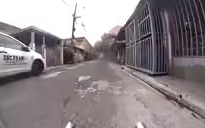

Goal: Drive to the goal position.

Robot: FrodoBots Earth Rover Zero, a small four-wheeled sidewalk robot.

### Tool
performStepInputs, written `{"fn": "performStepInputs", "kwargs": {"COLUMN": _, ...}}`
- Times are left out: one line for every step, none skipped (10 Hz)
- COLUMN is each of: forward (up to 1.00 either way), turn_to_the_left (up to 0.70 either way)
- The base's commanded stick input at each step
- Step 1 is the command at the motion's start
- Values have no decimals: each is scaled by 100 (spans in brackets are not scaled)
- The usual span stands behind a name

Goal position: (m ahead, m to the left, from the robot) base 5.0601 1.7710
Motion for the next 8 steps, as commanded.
{"fn": "performStepInputs", "kwargs": {"forward": 69, "turn_to_the_left": 1}}
{"fn": "performStepInputs", "kwargs": {"forward": 68, "turn_to_the_left": 1}}
{"fn": "performStepInputs", "kwargs": {"forward": 69, "turn_to_the_left": 1}}
{"fn": "performStepInputs", "kwargs": {"forward": 68, "turn_to_the_left": 0}}
{"fn": "performStepInputs", "kwargs": {"forward": 69, "turn_to_the_left": 1}}
{"fn": "performStepInputs", "kwargs": {"forward": 69, "turn_to_the_left": 1}}
{"fn": "performStepInputs", "kwargs": {"forward": 69, "turn_to_the_left": 1}}
{"fn": "performStepInputs", "kwargs": {"forward": 69, "turn_to_the_left": 1}}
